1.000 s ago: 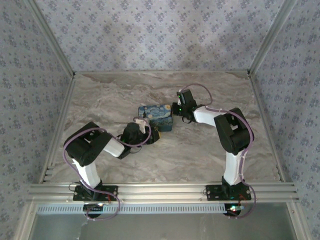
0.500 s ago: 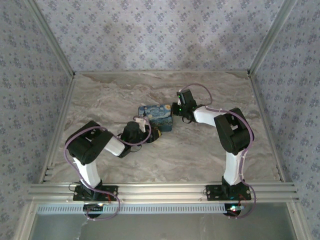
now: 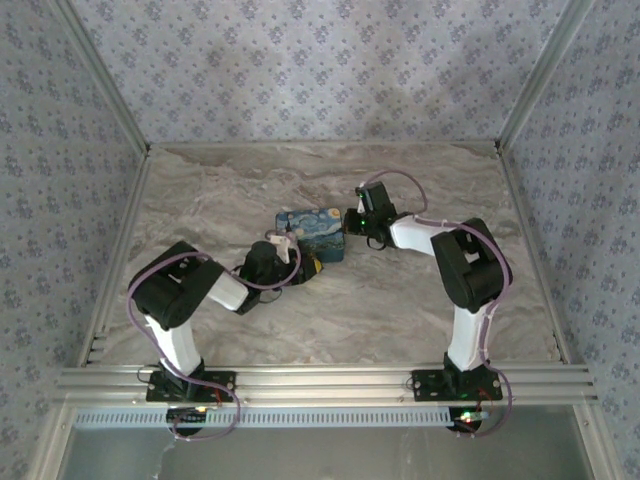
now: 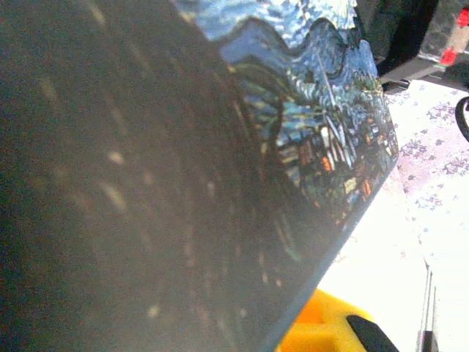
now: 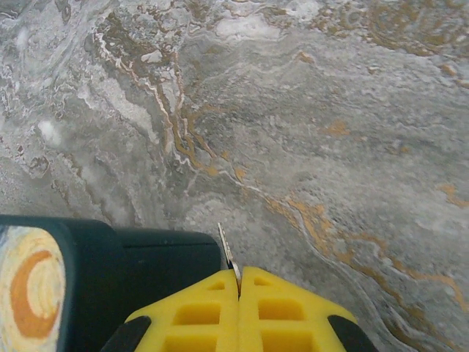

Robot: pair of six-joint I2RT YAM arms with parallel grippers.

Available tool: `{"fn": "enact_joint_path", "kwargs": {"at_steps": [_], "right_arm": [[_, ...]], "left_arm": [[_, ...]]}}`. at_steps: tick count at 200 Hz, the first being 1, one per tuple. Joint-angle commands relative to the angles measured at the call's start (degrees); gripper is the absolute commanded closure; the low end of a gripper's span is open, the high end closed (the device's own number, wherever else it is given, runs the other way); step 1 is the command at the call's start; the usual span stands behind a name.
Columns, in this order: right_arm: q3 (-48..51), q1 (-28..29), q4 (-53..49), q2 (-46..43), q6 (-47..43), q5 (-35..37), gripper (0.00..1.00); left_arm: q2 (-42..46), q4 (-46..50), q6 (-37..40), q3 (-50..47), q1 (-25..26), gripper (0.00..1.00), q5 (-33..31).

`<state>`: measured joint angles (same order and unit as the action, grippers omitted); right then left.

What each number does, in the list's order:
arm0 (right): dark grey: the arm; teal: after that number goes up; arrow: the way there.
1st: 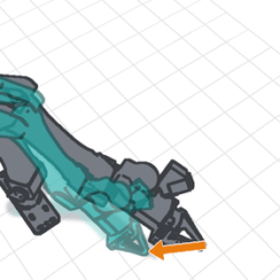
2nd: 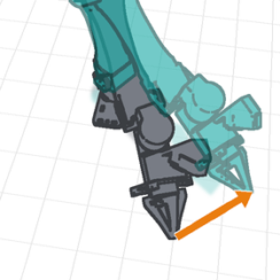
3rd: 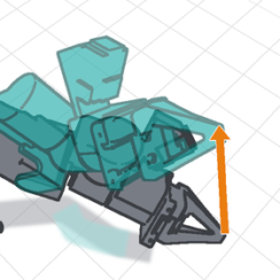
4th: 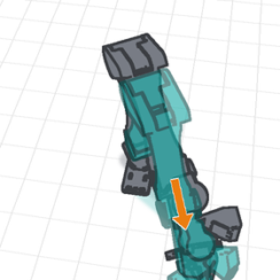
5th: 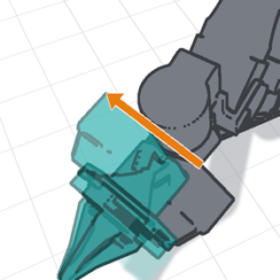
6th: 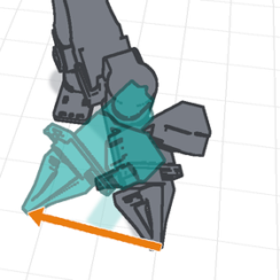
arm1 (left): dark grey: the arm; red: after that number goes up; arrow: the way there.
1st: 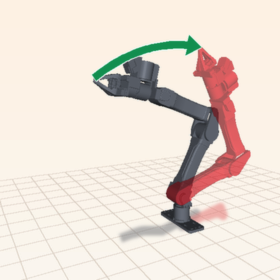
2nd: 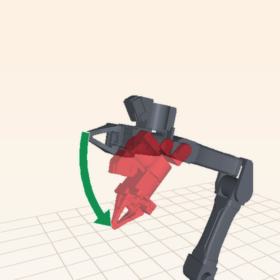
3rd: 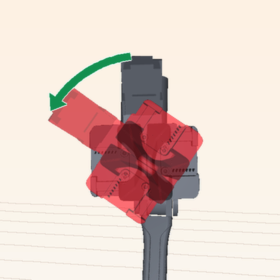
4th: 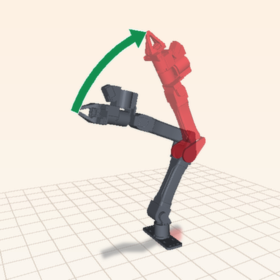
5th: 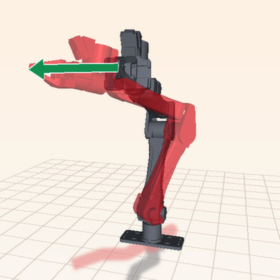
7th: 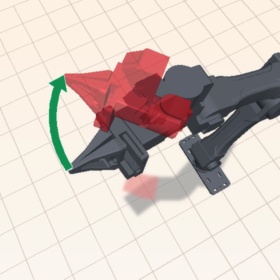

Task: Unlock the padlock with the key

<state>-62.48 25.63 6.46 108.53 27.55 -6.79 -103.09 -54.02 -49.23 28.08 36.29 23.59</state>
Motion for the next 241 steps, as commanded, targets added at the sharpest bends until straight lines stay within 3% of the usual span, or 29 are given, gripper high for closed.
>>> {"fn": "enact_joint_path", "kwargs": {"at_steps": [1,62,113,154,207,241], "right_arm": [[2.6,-1.9,0.5,-4.4,-0.5,-2.4,1.0],[14.1,-5.5,5.6,-16.7,1.5,-11.3,1.0],[26.0,-9.0,16.0,-27.9,8.0,-24.0,1.0],[32.1,-11.4,19.5,-36.7,13.7,-28.6,1.0],[37.9,-11.2,22.4,-44.8,20.8,-29.1,1.0],[42.0,-5.9,27.9,-44.0,26.2,-24.8,1.0]], "left_arm": [[1.2,12.0,-5.7,0.5,-0.5,0.91,4.1],[6.1,26.9,-5.7,9.9,-0.7,0.92,5.0],[7.1,31.2,-7.2,14.9,-0.7,0.92,6.3],[7.5,35.2,-7.5,18.2,-0.9,0.91,6.3],[7.3,37.8,-8.4,21.8,-1.1,0.91,7.8],[7.3,40.3,-8.1,23.9,-1.5,0.91,8.0]]}}
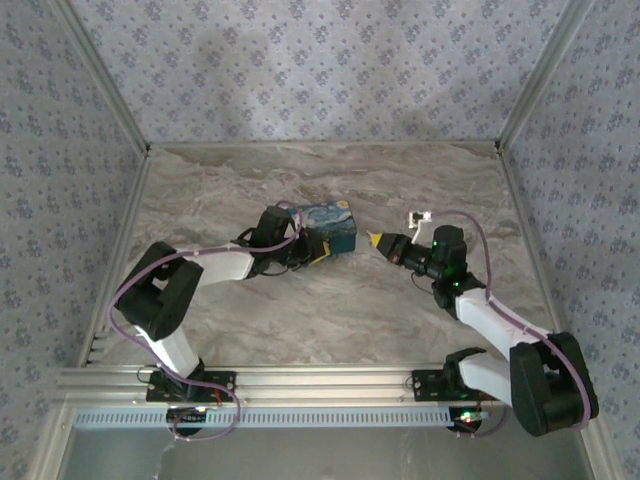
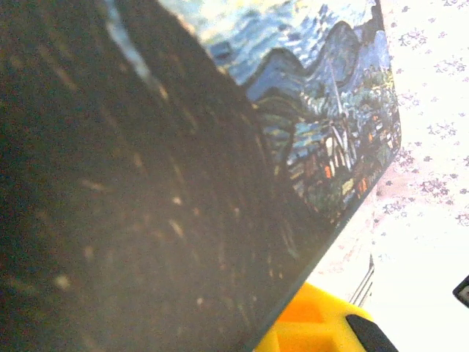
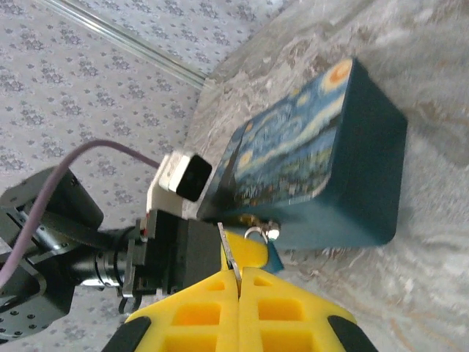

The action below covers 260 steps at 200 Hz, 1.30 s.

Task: Unlock the padlock with the key

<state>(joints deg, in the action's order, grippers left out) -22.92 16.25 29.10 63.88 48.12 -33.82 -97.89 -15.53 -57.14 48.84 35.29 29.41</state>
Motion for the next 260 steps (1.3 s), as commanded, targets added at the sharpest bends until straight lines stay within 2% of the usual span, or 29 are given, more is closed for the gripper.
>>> {"fn": "enact_joint_path", "kwargs": {"at_steps": [1,34,86,120,260], "right_arm": [[2.5,3.7,5.4,0.7,5.7,2.4,1.0],[4.2,10.5,11.3,5.8,8.5,8.3,1.0],[4.3,14.8,25.0,18.4,14.2,11.1,1.0],[4.2,15.7,30.0,23.2,16.3,11.6,1.0],[3.0,16.4,41.8,33.6,21.7,11.0,1.0]], "left_arm": [[2.1,1.8,-0.2,3.2,-0.5,0.91,2.2],[2.0,1.6,-0.7,3.5,-0.9,0.91,2.9],[2.2,0.9,-1.4,3.5,-1.4,0.91,3.4],[2.1,-0.1,-2.1,2.9,-1.4,0.91,3.4],[2.1,-6.4,-6.7,0.4,-1.4,0.91,3.5]]}}
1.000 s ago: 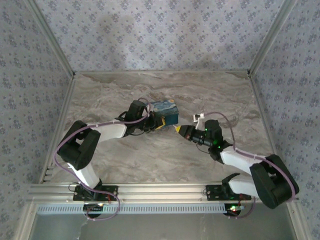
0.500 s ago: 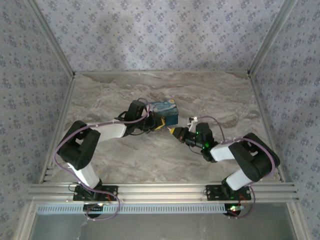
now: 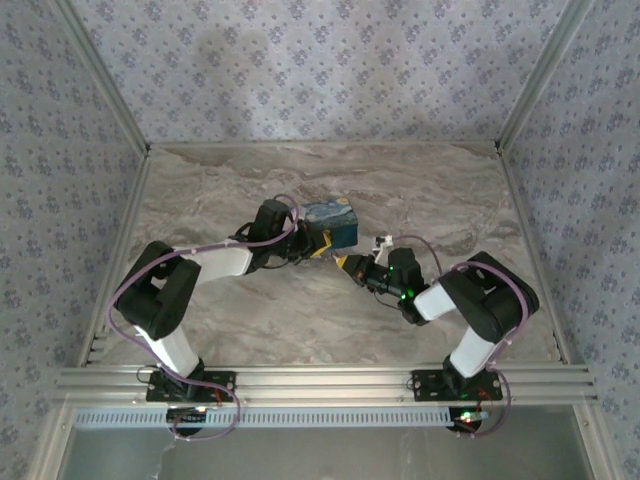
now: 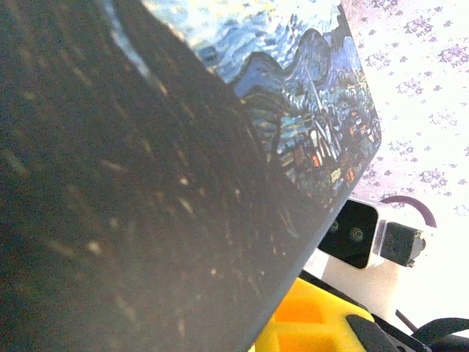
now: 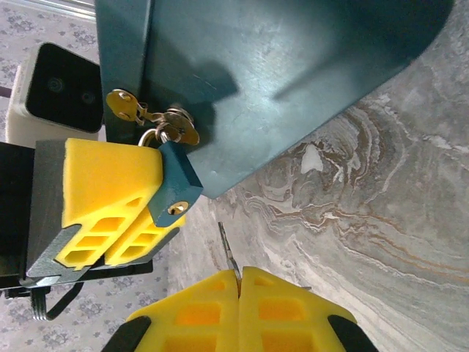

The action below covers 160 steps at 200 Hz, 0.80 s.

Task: Unlock the padlock with the key

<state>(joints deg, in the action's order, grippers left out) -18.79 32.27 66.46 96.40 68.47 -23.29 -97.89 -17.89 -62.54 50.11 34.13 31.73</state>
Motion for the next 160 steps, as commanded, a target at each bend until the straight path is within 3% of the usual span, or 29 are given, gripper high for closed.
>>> {"fn": "enact_joint_path", "kwargs": {"at_steps": [1,160], "right_arm": [[-1.2,0.3,4.6,1.1,1.4,0.4,1.0],[0.8,1.4,13.3,5.7,7.1,2.4,1.0]], "left_arm": [[2.0,-4.1,-1.3,-0.9,-0.3,0.91,1.2],[1.6,-8.9,-3.5,-3.3,-0.2,0.91,0.0]]}}
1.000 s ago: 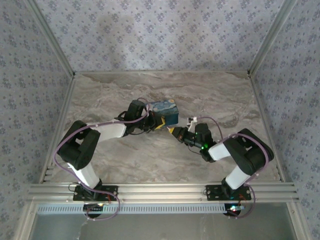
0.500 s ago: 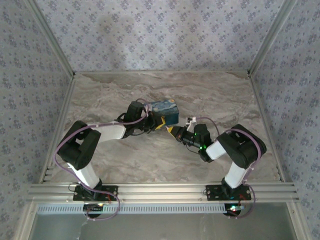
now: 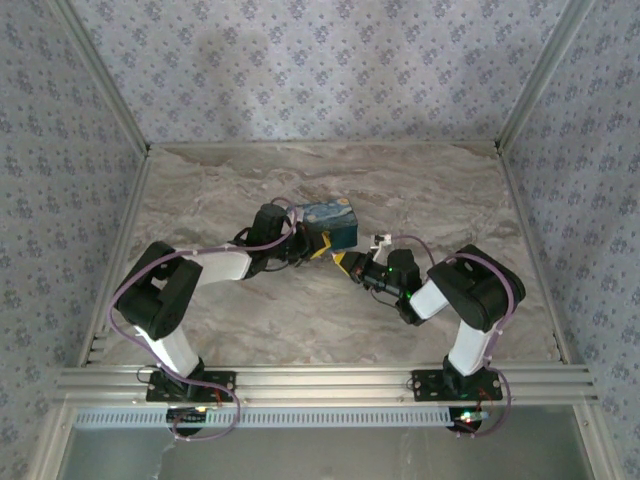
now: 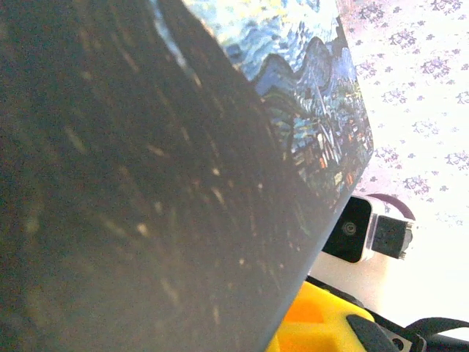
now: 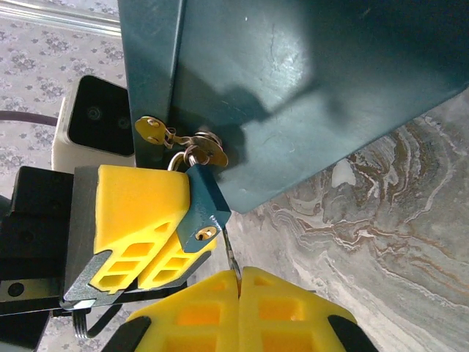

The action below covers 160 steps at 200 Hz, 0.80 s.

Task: Unlock the padlock with the key

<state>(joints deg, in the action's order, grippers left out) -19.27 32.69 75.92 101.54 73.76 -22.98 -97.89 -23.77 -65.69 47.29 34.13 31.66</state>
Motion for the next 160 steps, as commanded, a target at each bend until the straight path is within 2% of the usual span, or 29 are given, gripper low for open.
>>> {"fn": "enact_joint_path", "kwargs": {"at_steps": [1,39,105,160], "right_arm": [[1.3,1.0,3.9,0.6,1.9,2.2,1.0],[4.1,1.7,3.9,-3.8,3.3,3.9,1.0],[6.2,-1.3,2.9,-14.1,7.6,4.0,1.0],[7.7,-3.3,-2.4,-21.4,11.9,6.3,1.0]], "left_arm": [[1.6,-3.1,-0.4,-0.4,-0.2,0.91,0.1],[1.4,-3.8,-0.6,-0.5,-0.2,0.91,-0.4],[1.2,-4.7,-1.0,-0.8,-0.2,0.91,-0.4],[1.2,-5.8,-1.4,-1.1,-0.2,0.91,-0.5]]}}
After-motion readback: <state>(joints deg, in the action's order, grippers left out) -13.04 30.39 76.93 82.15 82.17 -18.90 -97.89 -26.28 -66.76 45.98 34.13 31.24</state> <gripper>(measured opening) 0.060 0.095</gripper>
